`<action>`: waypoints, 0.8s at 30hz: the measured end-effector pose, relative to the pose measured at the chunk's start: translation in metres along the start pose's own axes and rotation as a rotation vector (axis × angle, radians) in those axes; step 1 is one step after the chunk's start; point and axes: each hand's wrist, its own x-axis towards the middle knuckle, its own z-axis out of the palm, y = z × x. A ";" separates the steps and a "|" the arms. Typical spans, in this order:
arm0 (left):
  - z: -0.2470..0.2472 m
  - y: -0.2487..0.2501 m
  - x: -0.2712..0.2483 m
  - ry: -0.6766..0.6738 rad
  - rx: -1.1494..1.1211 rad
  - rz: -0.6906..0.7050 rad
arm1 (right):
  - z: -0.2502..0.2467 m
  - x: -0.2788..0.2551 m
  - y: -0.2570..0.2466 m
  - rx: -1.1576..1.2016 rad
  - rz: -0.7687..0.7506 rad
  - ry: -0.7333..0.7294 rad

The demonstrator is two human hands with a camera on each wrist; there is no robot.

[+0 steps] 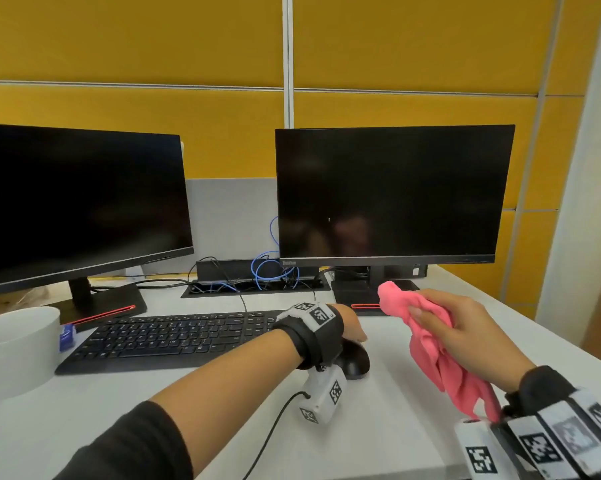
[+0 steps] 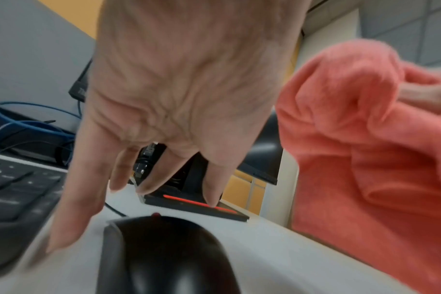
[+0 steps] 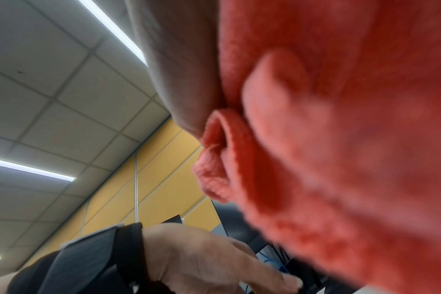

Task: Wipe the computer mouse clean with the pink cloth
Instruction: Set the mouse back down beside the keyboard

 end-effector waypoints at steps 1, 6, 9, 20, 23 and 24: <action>-0.002 -0.003 -0.004 0.011 -0.048 0.009 | 0.002 -0.001 -0.002 -0.001 0.002 -0.008; -0.011 -0.040 -0.020 -0.091 -0.408 -0.069 | 0.014 -0.005 -0.017 0.006 -0.005 -0.083; -0.016 -0.072 -0.030 -0.106 -0.585 -0.087 | 0.030 -0.012 -0.029 0.140 -0.009 -0.203; -0.022 -0.192 -0.071 0.361 -0.495 -0.166 | 0.090 0.039 -0.103 -0.088 -0.056 -0.353; -0.019 -0.213 -0.085 0.308 -0.393 -0.224 | 0.109 0.076 -0.129 -0.057 -0.126 -0.281; -0.017 -0.216 -0.089 0.253 -0.331 -0.256 | 0.123 0.087 -0.135 -0.073 -0.147 -0.285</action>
